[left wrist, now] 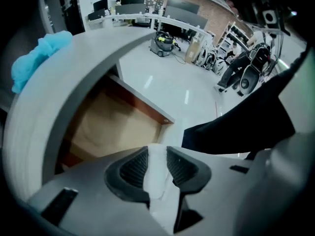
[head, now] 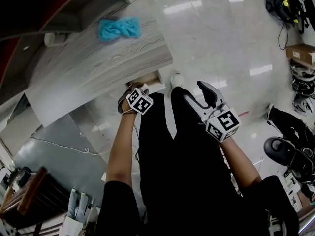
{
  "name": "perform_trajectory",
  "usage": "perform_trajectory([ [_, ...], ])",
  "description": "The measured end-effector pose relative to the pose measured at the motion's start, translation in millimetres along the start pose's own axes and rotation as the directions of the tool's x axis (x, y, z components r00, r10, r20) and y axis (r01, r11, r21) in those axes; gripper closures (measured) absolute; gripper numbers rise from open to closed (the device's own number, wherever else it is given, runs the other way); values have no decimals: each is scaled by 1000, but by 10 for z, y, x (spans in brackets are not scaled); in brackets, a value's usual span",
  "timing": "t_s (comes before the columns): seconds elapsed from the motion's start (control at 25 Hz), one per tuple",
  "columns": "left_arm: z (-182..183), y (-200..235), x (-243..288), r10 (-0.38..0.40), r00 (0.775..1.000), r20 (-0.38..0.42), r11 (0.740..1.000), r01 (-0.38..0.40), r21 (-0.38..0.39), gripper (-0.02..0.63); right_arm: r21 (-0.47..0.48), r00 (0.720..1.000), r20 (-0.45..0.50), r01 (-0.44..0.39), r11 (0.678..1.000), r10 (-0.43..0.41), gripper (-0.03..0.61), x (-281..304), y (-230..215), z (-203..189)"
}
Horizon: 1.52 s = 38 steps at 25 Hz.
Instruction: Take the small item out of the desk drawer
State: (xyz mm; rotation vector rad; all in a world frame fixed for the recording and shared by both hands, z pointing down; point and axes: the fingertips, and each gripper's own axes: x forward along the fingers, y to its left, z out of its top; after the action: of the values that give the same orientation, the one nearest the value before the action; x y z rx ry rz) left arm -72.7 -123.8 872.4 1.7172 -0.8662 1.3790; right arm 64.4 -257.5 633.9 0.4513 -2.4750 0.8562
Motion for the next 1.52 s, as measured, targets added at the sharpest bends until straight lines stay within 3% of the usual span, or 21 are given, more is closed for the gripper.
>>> perform_trajectory([
  [0.28,90,-50,-688,15,993,121,998,-8,-58,500,-102,998,5,-59,993,59,322,-37,418,385],
  [0.44,85,-49,-1175,41,975,216,990,-11,-141,500,-141,995,7,-93,986,95,322,-43,716,632],
  [0.6,91,2,-1633,110,939,327,965,-22,-262,500,-191,994,2,-108,976,110,322,-79,890,844],
  [0.8,-6,23,-2258,173,871,460,928,12,-372,500,-238,996,14,-86,968,92,322,-119,1035,1086],
  [0.92,-101,22,-2643,206,814,542,911,42,-410,500,-273,997,29,-66,960,77,321,-117,1173,1235],
  [1.0,-130,84,-2947,250,764,594,902,38,-429,500,-289,997,53,-47,956,65,322,-83,1247,1373],
  [1.16,-239,272,-3672,371,633,679,875,5,-483,500,-267,992,109,-33,963,64,322,19,1471,1643],
  [1.36,-403,561,-4513,496,445,745,812,65,-580,499,-309,986,150,-24,951,74,322,110,1790,1945],
  [1.52,-518,777,-5080,558,340,757,803,10,-597,499,-308,981,184,-7,951,67,322,274,2029,2091],
])
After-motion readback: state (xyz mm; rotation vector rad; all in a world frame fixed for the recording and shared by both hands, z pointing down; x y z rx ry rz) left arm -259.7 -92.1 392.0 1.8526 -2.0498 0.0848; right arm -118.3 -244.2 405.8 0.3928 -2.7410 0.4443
